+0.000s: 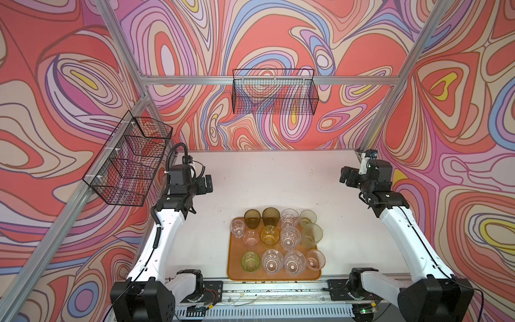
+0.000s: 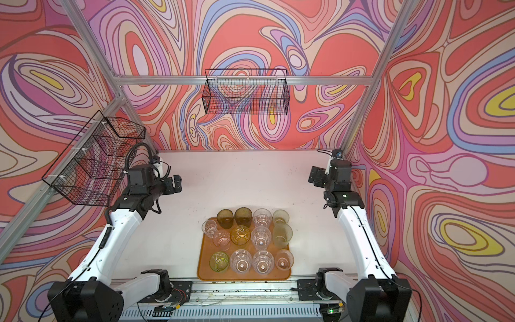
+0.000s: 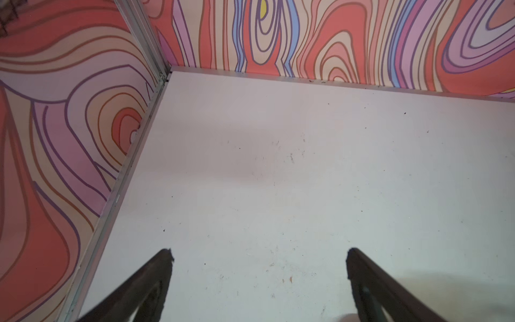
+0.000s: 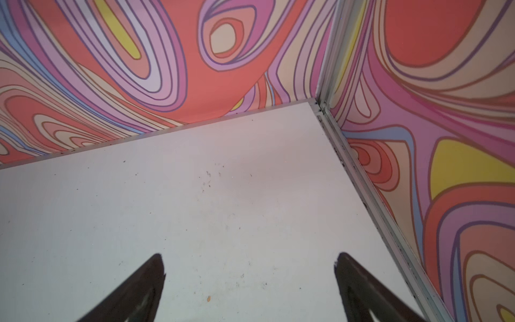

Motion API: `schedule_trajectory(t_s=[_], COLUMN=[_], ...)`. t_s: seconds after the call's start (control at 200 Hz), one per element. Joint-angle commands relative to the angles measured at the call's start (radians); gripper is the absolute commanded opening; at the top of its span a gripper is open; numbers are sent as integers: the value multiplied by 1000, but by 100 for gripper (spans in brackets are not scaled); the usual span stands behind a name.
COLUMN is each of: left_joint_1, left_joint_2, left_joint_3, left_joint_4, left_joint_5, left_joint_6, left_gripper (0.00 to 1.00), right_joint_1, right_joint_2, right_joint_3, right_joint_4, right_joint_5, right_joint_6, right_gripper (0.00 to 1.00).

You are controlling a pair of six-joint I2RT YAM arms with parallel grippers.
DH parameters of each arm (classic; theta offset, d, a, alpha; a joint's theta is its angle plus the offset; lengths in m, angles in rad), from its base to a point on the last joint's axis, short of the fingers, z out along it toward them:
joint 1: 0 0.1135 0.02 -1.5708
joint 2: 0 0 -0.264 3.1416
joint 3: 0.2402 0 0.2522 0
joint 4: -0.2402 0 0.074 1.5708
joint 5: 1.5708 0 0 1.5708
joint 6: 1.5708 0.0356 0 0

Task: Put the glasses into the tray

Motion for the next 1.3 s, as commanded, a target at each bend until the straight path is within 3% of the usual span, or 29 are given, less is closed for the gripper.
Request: schedule_trajectory(t_s=[0.0,0.22,0.406,0.756,0.952,1.082,1.167,1.237,1.292], left_joint_1=[26,39,42,42,41,41,41,28,6], left_joint_2=[1,115,196,324,335,421,365,410,385], left_joint_3=[-109,-327,-363,-509,-547,-687,-635,-587,-553], left_joint_4=[239,522,675,1051,1123,1489,1291,1276,1161], left_joint_5=[22,52,52,62,121,75,46,35,-6], left_joint_6=[16,-15,-28,14,37,19,7,19,30], left_gripper=[100,100,100,100,100,100,100,100,100], right_joint_1=[-40,-68,-69,-68,-68,-45,-6,42,67], right_joint_2=[17,53,105,370,457,493,591,558,564], right_joint_3=[-53,-237,-365,-531,-572,-618,-687,-653,-579], right_joint_4=[98,347,577,1086,1300,1419,1680,1559,1434], right_joint_5=[-58,-80,-59,-113,-124,-151,-162,-147,-133], right_joint_6=[35,11,6,-4,-8,-45,-87,-154,-186], right_gripper=[98,98,98,98,98,98,98,98,98])
